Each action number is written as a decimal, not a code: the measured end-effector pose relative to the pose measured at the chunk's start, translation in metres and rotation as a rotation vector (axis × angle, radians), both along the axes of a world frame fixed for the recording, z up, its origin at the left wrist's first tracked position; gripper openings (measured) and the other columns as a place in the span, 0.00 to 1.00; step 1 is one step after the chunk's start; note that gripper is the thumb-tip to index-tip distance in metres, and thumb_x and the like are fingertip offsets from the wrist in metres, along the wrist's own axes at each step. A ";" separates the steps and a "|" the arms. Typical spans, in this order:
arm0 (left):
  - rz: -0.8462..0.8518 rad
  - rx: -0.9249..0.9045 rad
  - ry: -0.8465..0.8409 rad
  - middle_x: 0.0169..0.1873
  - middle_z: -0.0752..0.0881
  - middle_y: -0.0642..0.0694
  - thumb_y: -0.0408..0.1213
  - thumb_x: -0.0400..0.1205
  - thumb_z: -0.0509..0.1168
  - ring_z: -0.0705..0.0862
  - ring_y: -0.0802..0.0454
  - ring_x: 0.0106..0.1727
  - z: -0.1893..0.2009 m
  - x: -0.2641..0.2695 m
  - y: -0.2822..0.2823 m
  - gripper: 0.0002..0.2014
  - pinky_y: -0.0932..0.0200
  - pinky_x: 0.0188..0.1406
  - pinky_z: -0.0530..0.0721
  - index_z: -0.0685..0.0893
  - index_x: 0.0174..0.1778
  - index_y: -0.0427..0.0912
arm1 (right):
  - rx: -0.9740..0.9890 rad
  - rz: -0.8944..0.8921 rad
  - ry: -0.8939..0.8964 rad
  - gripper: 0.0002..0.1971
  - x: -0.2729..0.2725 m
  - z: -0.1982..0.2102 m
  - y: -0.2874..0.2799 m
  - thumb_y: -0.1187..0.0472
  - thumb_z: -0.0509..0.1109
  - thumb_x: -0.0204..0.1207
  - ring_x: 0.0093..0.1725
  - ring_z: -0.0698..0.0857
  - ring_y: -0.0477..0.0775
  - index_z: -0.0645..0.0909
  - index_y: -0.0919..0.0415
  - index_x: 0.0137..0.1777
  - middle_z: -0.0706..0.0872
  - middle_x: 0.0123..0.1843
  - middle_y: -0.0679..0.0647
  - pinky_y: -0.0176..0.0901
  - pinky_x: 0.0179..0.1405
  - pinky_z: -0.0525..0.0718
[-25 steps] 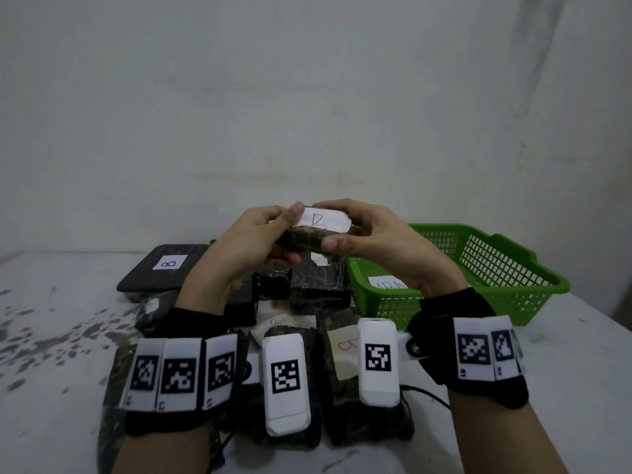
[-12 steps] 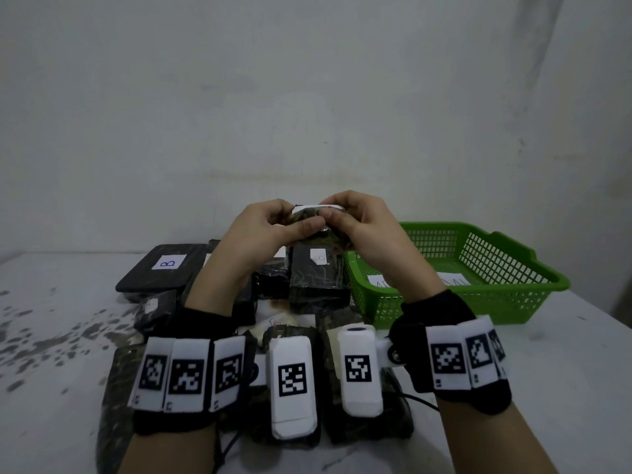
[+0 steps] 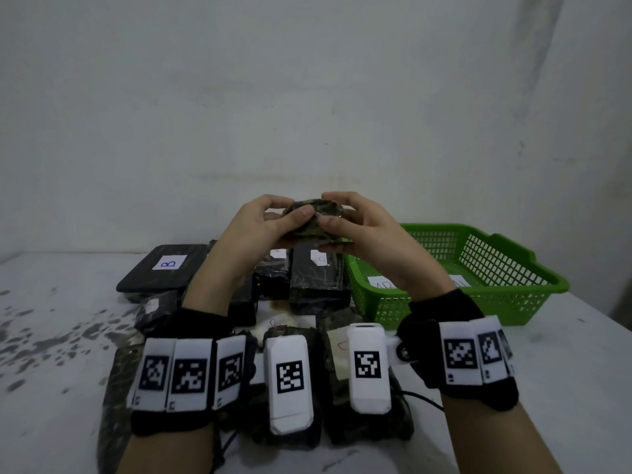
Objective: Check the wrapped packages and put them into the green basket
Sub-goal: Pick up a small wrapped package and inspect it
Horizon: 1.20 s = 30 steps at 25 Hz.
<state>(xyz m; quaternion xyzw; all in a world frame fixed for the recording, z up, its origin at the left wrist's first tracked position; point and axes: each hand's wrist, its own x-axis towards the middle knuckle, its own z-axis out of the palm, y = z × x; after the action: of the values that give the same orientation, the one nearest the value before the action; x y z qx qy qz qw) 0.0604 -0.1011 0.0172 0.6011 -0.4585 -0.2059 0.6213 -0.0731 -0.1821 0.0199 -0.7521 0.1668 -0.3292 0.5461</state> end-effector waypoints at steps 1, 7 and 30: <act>-0.001 0.020 -0.021 0.45 0.87 0.43 0.41 0.77 0.68 0.87 0.46 0.49 -0.001 0.001 0.000 0.19 0.50 0.57 0.84 0.80 0.61 0.36 | -0.002 -0.024 0.011 0.20 0.001 -0.001 -0.001 0.67 0.66 0.78 0.51 0.85 0.55 0.71 0.64 0.70 0.80 0.62 0.63 0.47 0.56 0.86; -0.135 0.047 -0.083 0.38 0.86 0.46 0.24 0.79 0.63 0.86 0.64 0.30 -0.002 -0.004 0.004 0.09 0.74 0.32 0.83 0.80 0.55 0.35 | -0.024 -0.165 -0.005 0.08 0.003 -0.001 -0.002 0.69 0.65 0.79 0.44 0.85 0.54 0.78 0.63 0.56 0.85 0.49 0.59 0.38 0.38 0.88; -0.228 0.109 -0.133 0.43 0.88 0.44 0.48 0.69 0.68 0.88 0.58 0.42 -0.002 -0.003 0.006 0.16 0.70 0.43 0.85 0.83 0.46 0.41 | -0.157 -0.319 0.002 0.08 0.003 0.001 -0.003 0.59 0.62 0.82 0.31 0.83 0.49 0.81 0.61 0.49 0.84 0.39 0.56 0.29 0.21 0.77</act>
<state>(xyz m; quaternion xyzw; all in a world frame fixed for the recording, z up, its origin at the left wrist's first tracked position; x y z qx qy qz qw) 0.0574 -0.0948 0.0151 0.5902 -0.5521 -0.2595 0.5287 -0.0696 -0.1847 0.0208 -0.7569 0.2584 -0.4228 0.4262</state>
